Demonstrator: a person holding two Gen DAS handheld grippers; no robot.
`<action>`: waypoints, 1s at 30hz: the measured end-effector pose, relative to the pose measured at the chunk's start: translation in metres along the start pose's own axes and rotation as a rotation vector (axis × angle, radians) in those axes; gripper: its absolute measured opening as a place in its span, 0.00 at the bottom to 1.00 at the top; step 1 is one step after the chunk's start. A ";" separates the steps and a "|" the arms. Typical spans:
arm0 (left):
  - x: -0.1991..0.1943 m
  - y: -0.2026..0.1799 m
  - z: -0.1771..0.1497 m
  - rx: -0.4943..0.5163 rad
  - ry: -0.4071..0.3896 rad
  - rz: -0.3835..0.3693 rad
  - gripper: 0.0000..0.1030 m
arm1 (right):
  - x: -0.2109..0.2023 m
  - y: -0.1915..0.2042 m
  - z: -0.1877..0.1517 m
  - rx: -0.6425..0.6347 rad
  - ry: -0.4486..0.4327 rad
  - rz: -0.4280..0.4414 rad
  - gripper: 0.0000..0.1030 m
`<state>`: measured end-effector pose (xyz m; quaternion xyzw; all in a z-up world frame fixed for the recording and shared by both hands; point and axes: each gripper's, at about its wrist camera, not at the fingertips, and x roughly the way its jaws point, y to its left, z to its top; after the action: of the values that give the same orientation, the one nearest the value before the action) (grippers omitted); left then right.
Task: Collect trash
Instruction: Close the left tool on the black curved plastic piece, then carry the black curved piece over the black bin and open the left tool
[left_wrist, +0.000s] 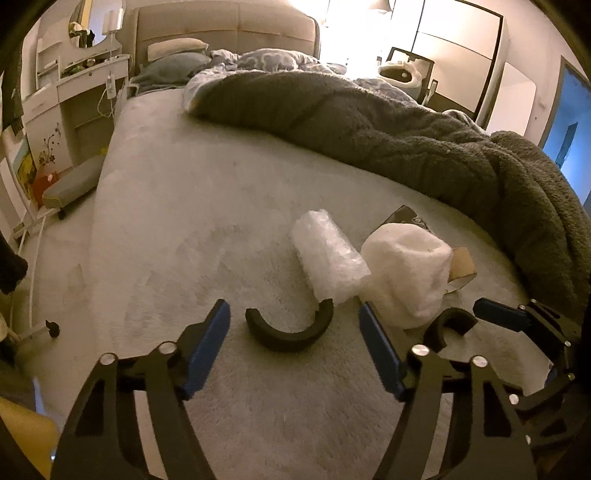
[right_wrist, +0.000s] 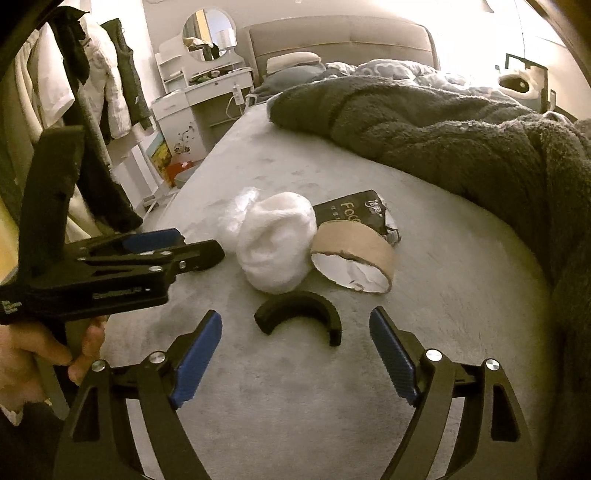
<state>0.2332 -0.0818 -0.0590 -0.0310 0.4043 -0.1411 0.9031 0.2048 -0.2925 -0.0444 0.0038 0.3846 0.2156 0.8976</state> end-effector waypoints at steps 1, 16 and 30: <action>0.003 0.001 0.000 -0.007 0.006 -0.002 0.68 | 0.000 0.001 0.000 -0.001 0.001 -0.002 0.81; 0.010 0.004 -0.001 -0.009 0.031 0.016 0.48 | 0.012 -0.001 0.001 0.012 0.037 0.003 0.51; -0.013 0.010 -0.004 -0.049 -0.012 0.004 0.48 | -0.012 0.011 0.007 0.010 0.014 0.044 0.47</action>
<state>0.2245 -0.0683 -0.0535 -0.0530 0.4023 -0.1291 0.9048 0.1976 -0.2861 -0.0292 0.0151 0.3920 0.2333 0.8898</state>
